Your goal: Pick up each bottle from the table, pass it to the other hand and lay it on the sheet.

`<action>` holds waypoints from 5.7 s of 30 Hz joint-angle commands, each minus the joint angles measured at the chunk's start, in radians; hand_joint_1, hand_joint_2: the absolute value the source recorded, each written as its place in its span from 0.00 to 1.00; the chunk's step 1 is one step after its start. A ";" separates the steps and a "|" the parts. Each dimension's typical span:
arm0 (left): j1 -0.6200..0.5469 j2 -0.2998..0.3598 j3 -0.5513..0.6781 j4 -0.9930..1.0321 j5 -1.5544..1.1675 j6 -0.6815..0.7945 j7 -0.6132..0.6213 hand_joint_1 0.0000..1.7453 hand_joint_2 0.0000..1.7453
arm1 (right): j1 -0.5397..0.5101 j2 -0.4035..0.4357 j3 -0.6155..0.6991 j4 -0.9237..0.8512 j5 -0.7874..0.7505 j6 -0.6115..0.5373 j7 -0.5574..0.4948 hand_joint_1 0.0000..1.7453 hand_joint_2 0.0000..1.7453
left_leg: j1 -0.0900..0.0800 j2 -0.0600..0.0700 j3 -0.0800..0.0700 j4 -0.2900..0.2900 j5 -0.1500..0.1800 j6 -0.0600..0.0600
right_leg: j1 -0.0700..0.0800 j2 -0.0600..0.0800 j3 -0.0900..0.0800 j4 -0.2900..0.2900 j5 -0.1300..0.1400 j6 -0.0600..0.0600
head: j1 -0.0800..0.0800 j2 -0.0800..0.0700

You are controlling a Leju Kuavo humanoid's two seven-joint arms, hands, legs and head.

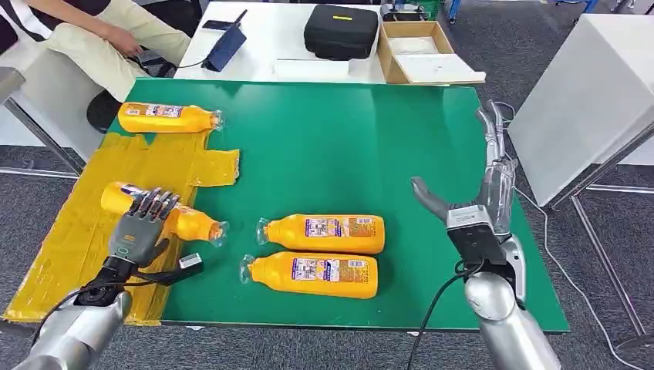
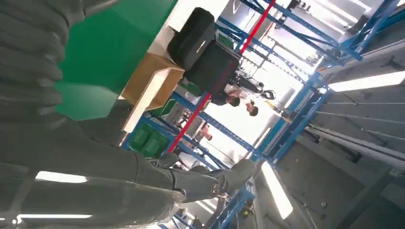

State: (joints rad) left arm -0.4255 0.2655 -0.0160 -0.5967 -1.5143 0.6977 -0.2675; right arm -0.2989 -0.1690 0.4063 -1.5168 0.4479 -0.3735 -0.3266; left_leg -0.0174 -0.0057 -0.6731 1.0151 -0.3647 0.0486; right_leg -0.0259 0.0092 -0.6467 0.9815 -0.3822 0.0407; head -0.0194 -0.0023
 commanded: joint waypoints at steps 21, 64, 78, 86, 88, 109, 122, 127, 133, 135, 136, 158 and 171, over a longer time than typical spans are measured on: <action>-0.304 0.075 -0.129 0.024 -0.021 -0.393 0.085 0.00 1.00 | -0.030 0.074 -0.029 0.082 0.061 0.024 0.023 0.00 1.00 | 0.011 -0.001 0.002 -0.001 0.006 -0.015 | 0.006 -0.004 -0.001 0.000 0.007 -0.014 | 0.000 0.000; 0.048 -0.195 -0.067 -0.747 1.097 -0.672 -0.118 0.00 1.00 | -0.225 -0.074 0.048 0.242 0.309 0.411 0.272 0.00 1.00 | 0.007 0.000 -0.002 -0.002 0.003 -0.014 | 0.006 -0.002 -0.003 -0.001 0.006 -0.011 | 0.000 0.000; 0.045 -0.246 -0.113 -0.775 1.156 -0.649 -0.126 0.00 1.00 | -0.282 -0.109 0.160 0.267 0.129 0.578 0.235 0.00 1.00 | 0.006 0.000 -0.003 -0.001 0.002 -0.013 | 0.007 -0.002 -0.002 0.000 0.005 -0.013 | 0.000 0.000; 0.040 -0.269 -0.124 -0.775 1.151 -0.637 -0.122 0.00 1.00 | -0.312 -0.117 0.251 0.292 0.039 0.640 0.223 0.00 1.00 | 0.006 0.001 -0.002 -0.001 0.002 -0.013 | 0.006 0.000 -0.002 0.000 0.005 -0.012 | 0.000 0.000; 0.023 -0.272 -0.125 -0.760 1.153 -0.634 -0.118 0.00 1.00 | -0.326 -0.116 0.267 0.306 0.010 0.653 0.224 0.00 1.00 | 0.006 0.000 -0.006 0.000 0.003 -0.012 | 0.007 -0.001 -0.005 0.000 0.006 -0.012 | 0.000 0.000; 0.004 -0.274 -0.133 -0.727 1.176 -0.620 -0.104 0.00 1.00 | -0.397 -0.110 0.367 0.434 -0.034 0.648 0.264 0.00 1.00 | 0.006 0.000 -0.004 -0.001 0.004 -0.012 | 0.007 -0.002 -0.004 0.000 0.006 -0.012 | 0.000 0.000; 0.017 -0.280 -0.118 -0.726 1.201 -0.597 -0.092 0.00 1.00 | -0.438 -0.088 0.479 0.487 0.196 0.454 0.376 0.00 1.00 | 0.006 0.001 -0.006 -0.001 0.004 -0.011 | 0.007 -0.001 -0.006 0.000 0.006 -0.011 | 0.000 0.000; 0.021 -0.291 -0.104 -0.725 1.204 -0.591 -0.093 0.00 1.00 | -0.394 -0.062 0.516 0.425 0.318 0.378 0.417 0.00 1.00 | 0.006 0.002 -0.002 -0.002 0.002 -0.013 | 0.007 0.000 -0.002 -0.001 0.005 -0.012 | 0.000 0.000; 0.033 -0.298 -0.085 -0.728 1.202 -0.587 -0.093 0.00 1.00 | -0.346 -0.028 0.490 0.401 0.386 0.366 0.428 0.00 1.00 | 0.006 0.001 -0.001 -0.002 0.002 -0.013 | 0.007 -0.001 -0.001 -0.001 0.005 -0.013 | 0.000 0.000; 0.031 -0.298 -0.082 -0.721 1.202 -0.587 -0.093 0.00 1.00 | -0.344 -0.023 0.483 0.404 0.391 0.372 0.422 0.00 1.00 | 0.006 0.001 -0.006 -0.001 0.004 -0.011 | 0.007 0.000 -0.006 0.000 0.006 -0.012 | 0.000 0.000; 0.030 -0.299 -0.079 -0.716 1.202 -0.588 -0.093 0.00 1.00 | -0.344 -0.019 0.478 0.408 0.392 0.382 0.412 0.00 1.00 | 0.006 0.001 0.002 -0.002 0.001 -0.014 | 0.007 -0.001 0.001 -0.001 0.003 -0.014 | 0.000 0.000; -0.011 -0.309 -0.059 -0.643 1.212 -0.581 -0.103 0.00 1.00 | -0.369 0.043 0.503 0.540 0.375 0.463 0.373 0.00 1.00 | 0.006 0.000 -0.007 -0.001 0.005 -0.011 | 0.007 -0.001 -0.007 0.000 0.006 -0.011 | 0.000 0.000; -0.003 -0.308 -0.063 -0.632 1.212 -0.581 -0.103 0.00 1.00 | -0.369 0.039 0.504 0.577 0.363 0.463 0.375 0.00 1.00 | 0.006 0.000 0.001 -0.001 0.001 -0.014 | 0.007 -0.002 0.001 0.000 0.003 -0.014 | 0.000 0.000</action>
State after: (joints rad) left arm -0.3990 -0.0317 -0.0980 -1.3153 -0.3033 0.1148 -0.3727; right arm -0.6180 -0.1408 0.8740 -1.0490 0.8248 0.0805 0.0477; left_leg -0.0114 -0.0058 -0.6833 1.0148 -0.3593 0.0399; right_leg -0.0195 0.0088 -0.6568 0.9821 -0.3749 0.0308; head -0.0195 -0.0023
